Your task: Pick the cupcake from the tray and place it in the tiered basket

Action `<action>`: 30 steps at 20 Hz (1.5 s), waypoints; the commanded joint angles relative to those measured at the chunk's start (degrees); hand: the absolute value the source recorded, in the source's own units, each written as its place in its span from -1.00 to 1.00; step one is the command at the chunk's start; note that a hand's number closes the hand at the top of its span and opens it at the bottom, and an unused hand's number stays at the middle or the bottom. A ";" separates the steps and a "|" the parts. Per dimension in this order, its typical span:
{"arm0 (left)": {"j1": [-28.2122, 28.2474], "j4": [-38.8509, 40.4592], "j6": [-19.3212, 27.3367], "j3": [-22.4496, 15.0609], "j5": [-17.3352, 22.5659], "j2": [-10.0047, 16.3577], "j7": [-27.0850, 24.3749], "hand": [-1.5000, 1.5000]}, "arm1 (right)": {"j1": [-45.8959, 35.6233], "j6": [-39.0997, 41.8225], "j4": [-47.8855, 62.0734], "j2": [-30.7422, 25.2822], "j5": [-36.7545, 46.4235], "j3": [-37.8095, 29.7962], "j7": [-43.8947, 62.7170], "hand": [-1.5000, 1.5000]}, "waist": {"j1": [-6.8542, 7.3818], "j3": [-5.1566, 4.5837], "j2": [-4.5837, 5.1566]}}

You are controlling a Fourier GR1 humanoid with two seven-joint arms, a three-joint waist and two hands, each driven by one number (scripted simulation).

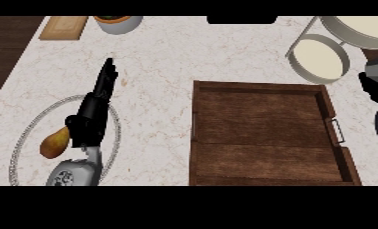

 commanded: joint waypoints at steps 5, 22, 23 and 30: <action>-0.25 -1.53 1.50 -1.20 -1.42 -1.40 1.29 0.00 | -11.35 0.68 10.24 3.06 -8.79 -10.59 1.61 1.00 | 0.90 0.06 0.24; -0.28 2.44 -1.00 0.46 0.86 -0.32 -2.07 0.00 | -24.73 -21.99 48.03 -3.95 4.79 -2.24 -13.48 1.00 | 1.74 0.04 0.63; -1.67 2.49 -0.05 -0.16 -0.10 -1.13 -1.95 0.00 | -20.85 -23.84 46.87 -5.03 5.25 -2.91 -15.31 1.00 | 1.08 0.05 0.48; -0.91 0.32 -0.90 -0.25 0.29 -0.39 -0.73 0.00 | -27.96 -30.91 65.33 -4.08 4.09 -8.62 -15.57 1.00 | 2.44 0.10 0.96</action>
